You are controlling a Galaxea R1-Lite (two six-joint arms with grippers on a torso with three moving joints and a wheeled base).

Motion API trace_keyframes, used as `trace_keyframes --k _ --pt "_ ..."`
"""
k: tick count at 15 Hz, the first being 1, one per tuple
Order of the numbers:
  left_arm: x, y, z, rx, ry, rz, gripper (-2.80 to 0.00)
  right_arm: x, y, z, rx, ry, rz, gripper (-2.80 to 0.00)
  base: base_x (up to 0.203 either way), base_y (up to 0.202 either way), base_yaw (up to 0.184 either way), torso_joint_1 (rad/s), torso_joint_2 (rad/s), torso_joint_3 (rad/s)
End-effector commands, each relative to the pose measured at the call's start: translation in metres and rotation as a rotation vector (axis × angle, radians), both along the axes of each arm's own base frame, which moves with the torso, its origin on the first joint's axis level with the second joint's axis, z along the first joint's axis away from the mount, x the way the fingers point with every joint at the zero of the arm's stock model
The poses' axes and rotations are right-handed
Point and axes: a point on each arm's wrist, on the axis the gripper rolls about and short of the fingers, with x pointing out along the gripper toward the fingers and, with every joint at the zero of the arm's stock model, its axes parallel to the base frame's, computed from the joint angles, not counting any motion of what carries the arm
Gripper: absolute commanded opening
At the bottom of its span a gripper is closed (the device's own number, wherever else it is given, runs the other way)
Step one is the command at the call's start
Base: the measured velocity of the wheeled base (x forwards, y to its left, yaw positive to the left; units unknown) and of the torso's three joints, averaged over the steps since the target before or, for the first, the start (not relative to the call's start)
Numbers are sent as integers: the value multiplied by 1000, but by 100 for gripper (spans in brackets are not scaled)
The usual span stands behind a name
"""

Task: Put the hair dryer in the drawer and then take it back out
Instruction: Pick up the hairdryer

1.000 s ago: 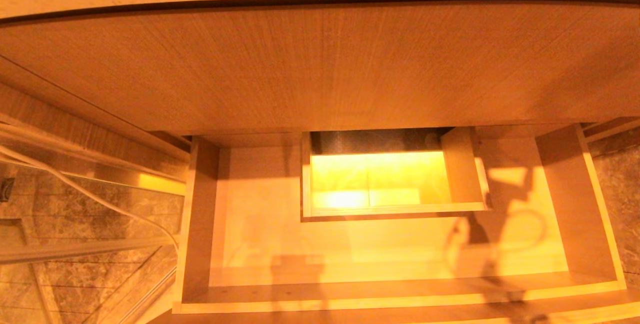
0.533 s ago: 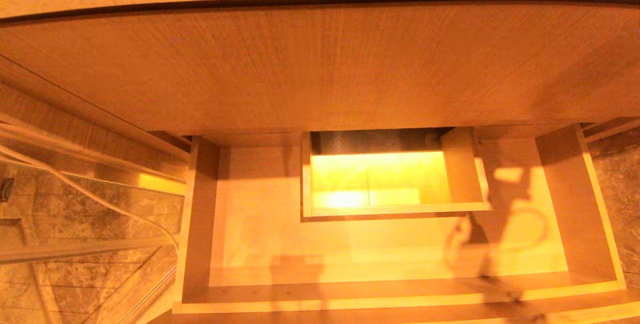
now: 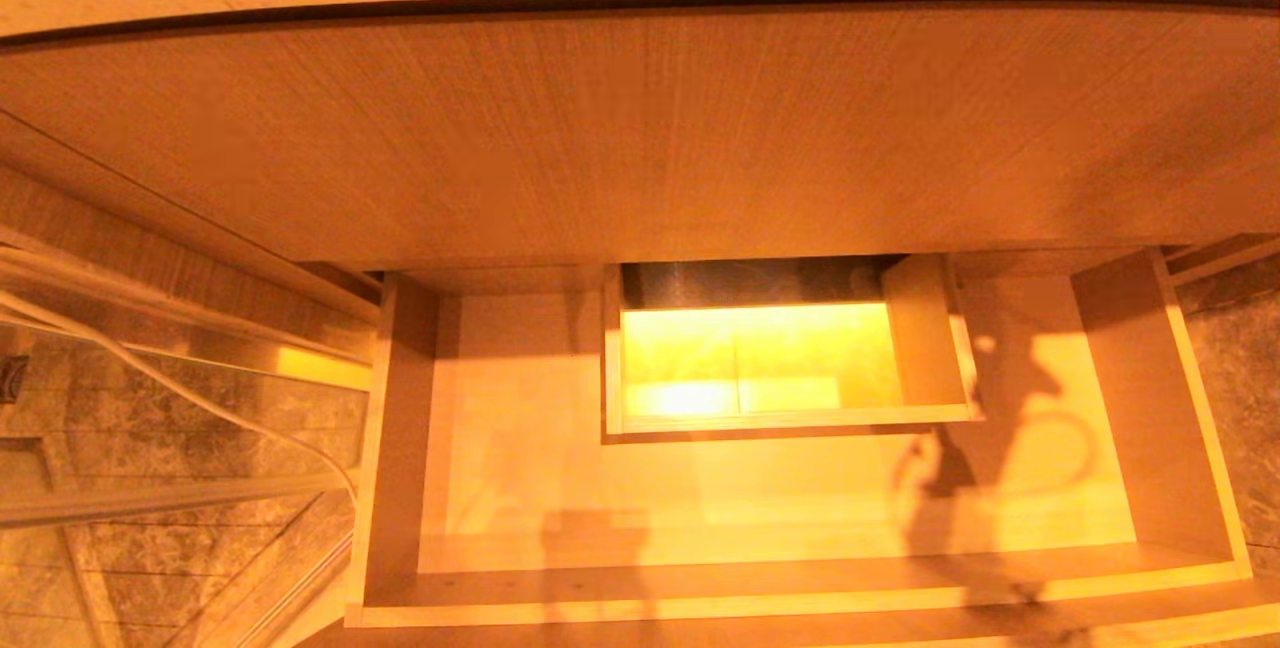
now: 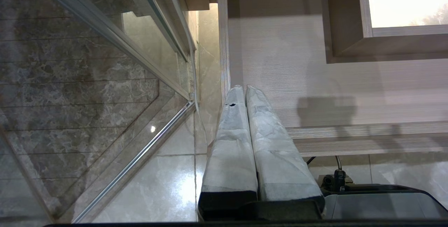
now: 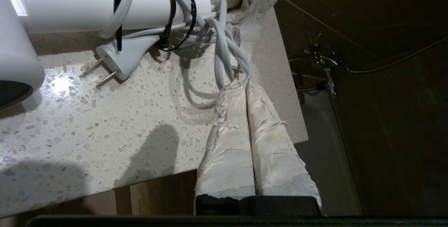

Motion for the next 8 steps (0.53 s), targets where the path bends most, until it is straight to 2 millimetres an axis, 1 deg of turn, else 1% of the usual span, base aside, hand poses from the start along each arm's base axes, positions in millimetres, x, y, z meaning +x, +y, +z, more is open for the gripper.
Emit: trace_keyframes --k 1,3,4,6,8 --pt "0 0 0 0 0 0 -280 8 -6 1 -3 8 -21 -280 0 0 0 0 0 0" --pt "0 0 0 0 0 0 -280 18 -18 7 -60 -20 -108 -280 0 0 0 0 0 0" --pt "0 0 0 0 0 0 -280 25 -26 10 -98 -22 -150 0 0 0 0 0 0 0" --pt "0 0 0 0 0 0 -280 31 -33 7 -135 25 -191 0 0 0 0 0 0 0" --pt "0 0 0 0 0 0 -280 35 -36 4 -131 52 -198 0 0 0 0 0 0 0"
